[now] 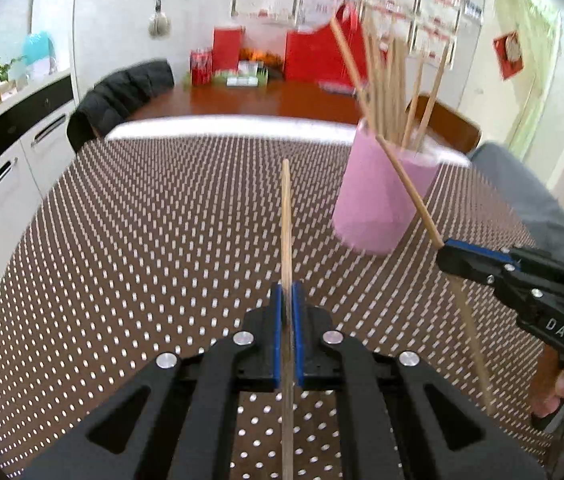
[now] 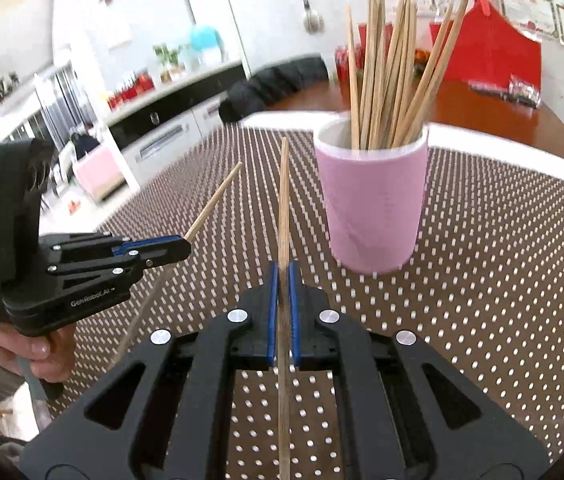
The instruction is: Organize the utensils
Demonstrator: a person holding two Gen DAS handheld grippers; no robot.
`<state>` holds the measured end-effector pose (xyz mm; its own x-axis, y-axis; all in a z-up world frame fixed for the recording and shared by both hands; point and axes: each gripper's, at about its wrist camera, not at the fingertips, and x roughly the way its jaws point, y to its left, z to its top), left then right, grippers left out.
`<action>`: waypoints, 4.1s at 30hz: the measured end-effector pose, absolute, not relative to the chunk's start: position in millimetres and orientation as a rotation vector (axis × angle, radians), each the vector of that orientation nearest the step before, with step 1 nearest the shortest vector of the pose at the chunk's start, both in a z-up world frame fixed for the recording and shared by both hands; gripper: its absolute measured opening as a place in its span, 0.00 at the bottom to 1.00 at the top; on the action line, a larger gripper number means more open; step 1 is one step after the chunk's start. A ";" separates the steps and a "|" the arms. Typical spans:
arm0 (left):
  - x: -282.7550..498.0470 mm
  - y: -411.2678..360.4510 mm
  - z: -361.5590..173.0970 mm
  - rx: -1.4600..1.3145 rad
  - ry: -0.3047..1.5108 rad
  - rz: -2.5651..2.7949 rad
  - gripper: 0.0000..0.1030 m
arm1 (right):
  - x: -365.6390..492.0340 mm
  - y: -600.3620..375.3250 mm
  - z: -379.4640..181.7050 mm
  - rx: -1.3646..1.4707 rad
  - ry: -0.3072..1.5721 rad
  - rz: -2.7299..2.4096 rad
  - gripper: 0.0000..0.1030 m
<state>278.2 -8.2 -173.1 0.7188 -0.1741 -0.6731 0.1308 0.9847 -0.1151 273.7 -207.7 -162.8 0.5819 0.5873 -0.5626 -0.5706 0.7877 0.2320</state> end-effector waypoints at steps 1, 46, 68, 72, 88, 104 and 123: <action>275.2 -10.2 -165.2 -0.061 0.718 -0.177 0.05 | 272.4 -211.5 -157.2 0.050 0.639 0.682 0.05; 378.2 -68.1 -28.7 -0.145 0.180 -0.412 0.05 | 372.2 -276.5 -19.5 0.249 0.257 0.662 0.05; 386.9 -67.2 -38.1 -0.062 0.316 -0.322 0.76 | 386.4 -276.7 -35.2 0.267 0.397 0.614 0.95; 379.8 -67.0 -30.0 -0.045 0.289 -0.299 0.82 | 383.1 -288.9 -31.1 0.308 0.365 0.568 0.95; 335.1 -80.4 -6.9 -0.001 0.301 -0.231 0.82 | 349.3 -297.5 -0.2 0.325 0.286 0.489 0.95; 221.4 -46.2 -3.0 0.029 0.335 -0.113 0.82 | 241.8 -272.7 -1.9 0.237 0.364 0.306 0.95; 130.8 -28.6 -8.1 0.005 0.306 0.003 0.83 | 141.8 -232.0 -11.3 0.066 0.320 0.145 0.95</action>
<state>130.8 -28.6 -8.1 0.9536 0.0038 -0.3012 -0.0022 1.0000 0.0057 141.8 -232.0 -11.3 0.9390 0.1523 -0.3085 -0.1315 0.9875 0.0871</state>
